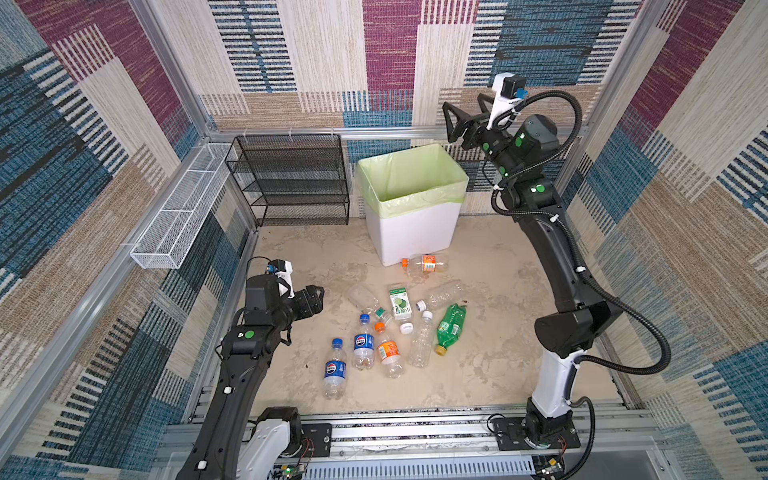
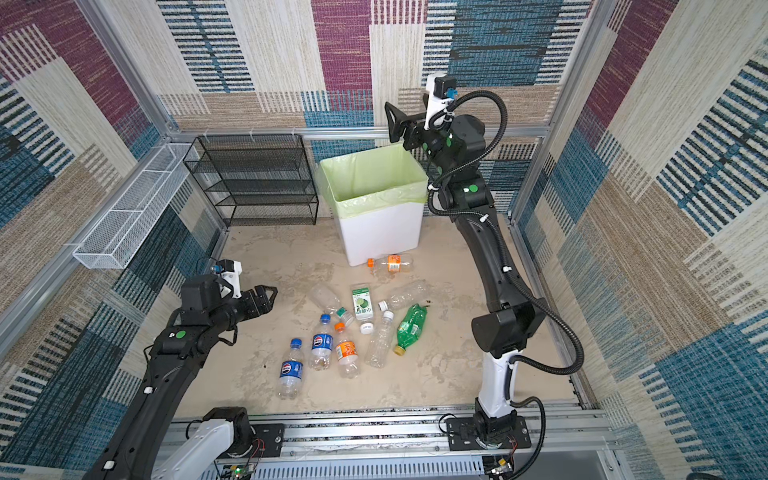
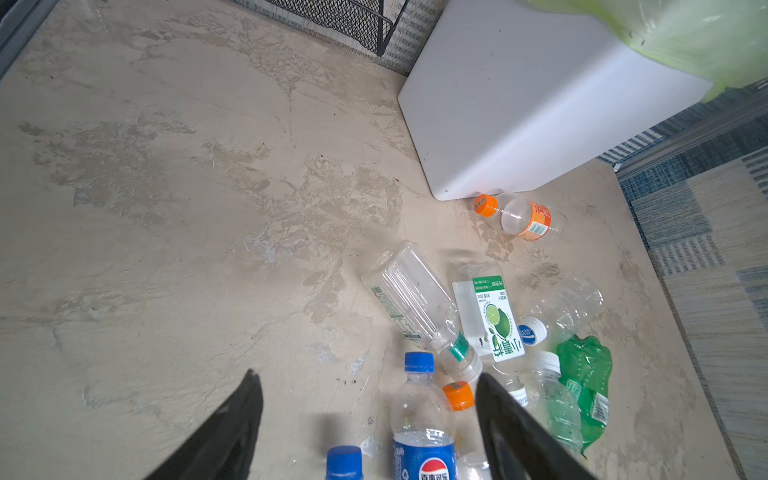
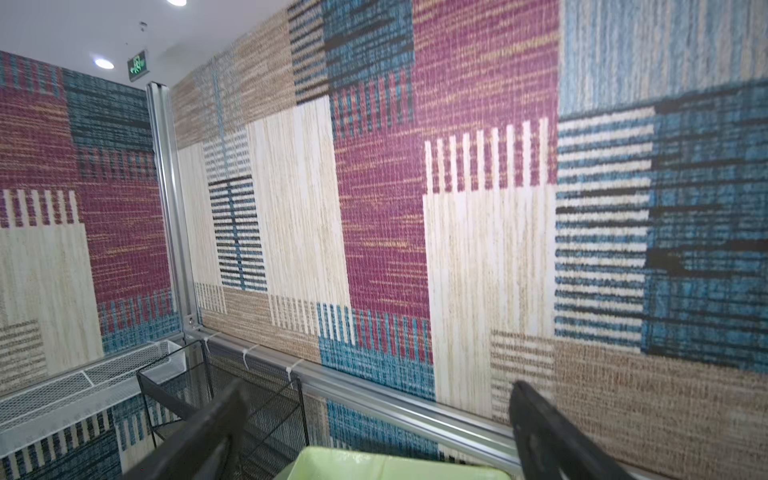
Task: Throw the plastic bottles in the bin
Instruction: 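Withdraw the right gripper from the bin while the left gripper reaches toward the Pepsi bottles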
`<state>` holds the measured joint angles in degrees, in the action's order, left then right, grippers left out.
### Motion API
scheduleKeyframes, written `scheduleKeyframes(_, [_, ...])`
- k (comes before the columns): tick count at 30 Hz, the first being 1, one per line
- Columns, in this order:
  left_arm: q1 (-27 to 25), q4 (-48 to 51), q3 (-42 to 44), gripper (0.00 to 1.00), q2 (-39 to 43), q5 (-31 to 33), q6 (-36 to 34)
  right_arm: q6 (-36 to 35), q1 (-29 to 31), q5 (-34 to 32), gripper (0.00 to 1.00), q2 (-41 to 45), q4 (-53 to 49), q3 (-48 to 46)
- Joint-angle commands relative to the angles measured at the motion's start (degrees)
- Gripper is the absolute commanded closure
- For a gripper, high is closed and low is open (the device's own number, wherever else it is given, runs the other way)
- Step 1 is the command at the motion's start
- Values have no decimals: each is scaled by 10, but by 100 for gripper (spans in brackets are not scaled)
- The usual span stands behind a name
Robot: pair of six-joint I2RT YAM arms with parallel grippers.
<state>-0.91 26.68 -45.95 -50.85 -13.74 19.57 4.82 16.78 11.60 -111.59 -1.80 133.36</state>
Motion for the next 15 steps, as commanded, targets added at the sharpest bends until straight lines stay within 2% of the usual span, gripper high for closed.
scheduleKeyframes(1, [-1, -8, 12, 18, 7, -1, 13, -14, 1, 4, 1, 6, -29, -30])
scheduleKeyframes(4, [-1, 1, 21, 17, 18, -5, 13, -23, 0, -4, 1, 52, 17, -109])
scheduleKeyframes(10, [-9, 7, 61, 17, 43, -10, 50, -28, 0, -23, 2, 190, 143, -333])
scheduleKeyframes(15, [-36, 24, 90, 17, 62, 14, 88, -28, 0, -43, 3, 278, 162, -469])
